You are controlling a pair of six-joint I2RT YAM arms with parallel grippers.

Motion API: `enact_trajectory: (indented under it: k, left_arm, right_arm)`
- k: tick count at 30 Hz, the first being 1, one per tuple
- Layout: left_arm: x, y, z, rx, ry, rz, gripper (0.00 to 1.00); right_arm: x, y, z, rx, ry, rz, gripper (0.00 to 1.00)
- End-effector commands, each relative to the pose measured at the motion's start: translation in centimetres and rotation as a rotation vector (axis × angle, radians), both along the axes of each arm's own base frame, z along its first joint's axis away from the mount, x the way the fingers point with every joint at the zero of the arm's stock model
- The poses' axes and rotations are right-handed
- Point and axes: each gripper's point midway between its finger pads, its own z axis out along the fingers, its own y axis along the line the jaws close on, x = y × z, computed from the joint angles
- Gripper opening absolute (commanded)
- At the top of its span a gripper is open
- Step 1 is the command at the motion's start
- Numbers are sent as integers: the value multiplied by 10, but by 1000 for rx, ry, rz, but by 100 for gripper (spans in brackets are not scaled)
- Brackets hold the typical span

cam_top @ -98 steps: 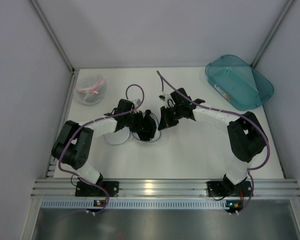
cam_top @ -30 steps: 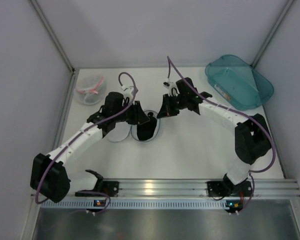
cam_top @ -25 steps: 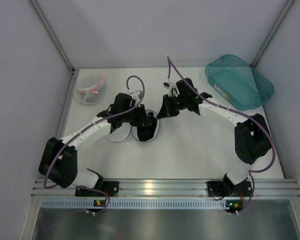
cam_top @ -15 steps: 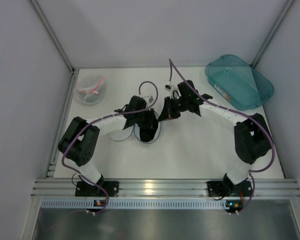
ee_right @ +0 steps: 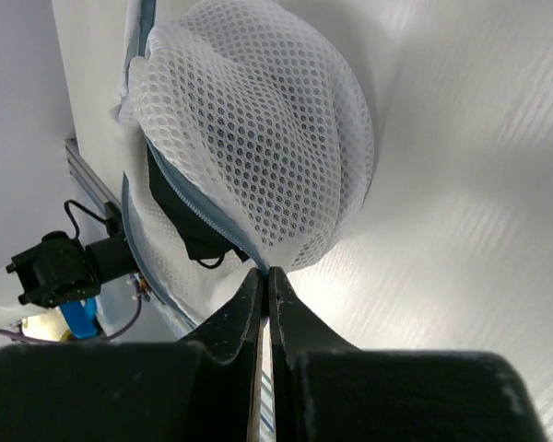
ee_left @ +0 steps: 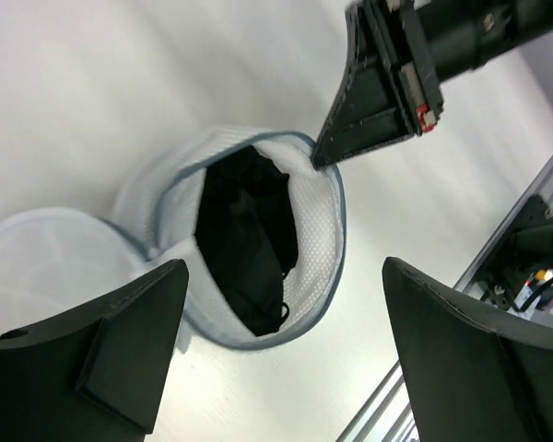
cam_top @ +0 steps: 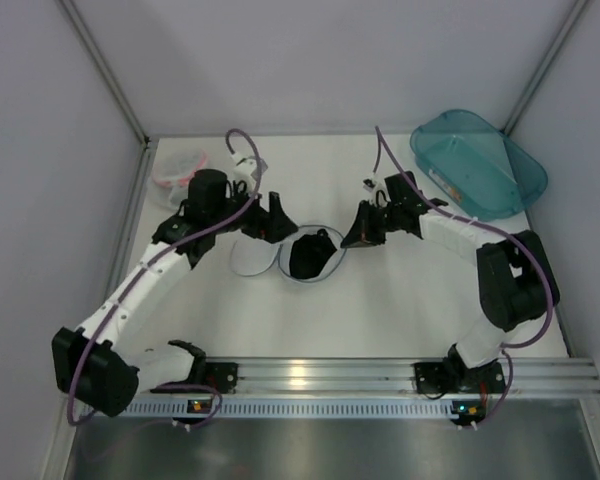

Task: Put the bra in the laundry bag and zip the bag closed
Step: Adjust the bra in the laundry bag.

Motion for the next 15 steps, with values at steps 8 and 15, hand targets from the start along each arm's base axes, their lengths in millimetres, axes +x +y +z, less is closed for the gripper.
enact_trajectory:
  k: [8, 15]
  left_arm:
    - [-9, 132, -79, -230, 489, 352, 90]
    - [-37, 128, -120, -388, 706, 432, 98]
  right_arm:
    - [-16, -7, 34, 133, -50, -33, 0]
    - [-32, -10, 23, 168, 30, -95, 3]
